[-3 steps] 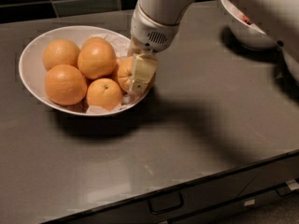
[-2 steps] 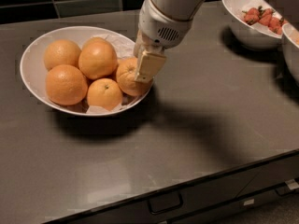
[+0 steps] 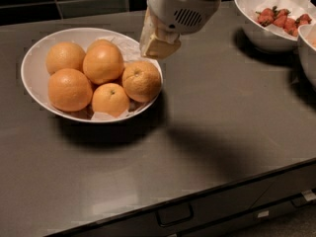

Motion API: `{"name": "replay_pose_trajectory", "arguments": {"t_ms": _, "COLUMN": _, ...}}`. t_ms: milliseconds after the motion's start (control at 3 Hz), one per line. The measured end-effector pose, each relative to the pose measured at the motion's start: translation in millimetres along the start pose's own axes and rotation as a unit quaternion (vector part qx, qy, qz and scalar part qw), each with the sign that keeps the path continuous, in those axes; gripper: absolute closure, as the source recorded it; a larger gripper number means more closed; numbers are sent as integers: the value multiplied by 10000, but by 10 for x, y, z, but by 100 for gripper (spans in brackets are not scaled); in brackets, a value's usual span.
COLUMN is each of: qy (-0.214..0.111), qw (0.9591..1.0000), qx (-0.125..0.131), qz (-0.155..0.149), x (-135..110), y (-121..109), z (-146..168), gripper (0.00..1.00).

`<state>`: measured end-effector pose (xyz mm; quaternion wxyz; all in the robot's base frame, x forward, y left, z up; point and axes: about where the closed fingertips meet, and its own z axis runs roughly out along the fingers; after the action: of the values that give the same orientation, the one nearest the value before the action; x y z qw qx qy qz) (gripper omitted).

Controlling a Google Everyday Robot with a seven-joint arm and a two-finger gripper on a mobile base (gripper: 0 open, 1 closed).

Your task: Pick orange from white bowl

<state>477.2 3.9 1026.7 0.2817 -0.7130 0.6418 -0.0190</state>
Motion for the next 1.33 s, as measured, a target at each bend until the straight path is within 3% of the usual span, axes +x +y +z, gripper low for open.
{"name": "replay_pose_trajectory", "arguments": {"t_ms": 333, "qy": -1, "qw": 10000, "qx": 46, "qz": -23, "x": -21, "y": 3, "z": -46, "gripper": 86}}
{"name": "replay_pose_trajectory", "arguments": {"t_ms": 1333, "qy": -1, "qw": 10000, "qx": 47, "qz": -23, "x": -22, "y": 3, "z": -46, "gripper": 16}}
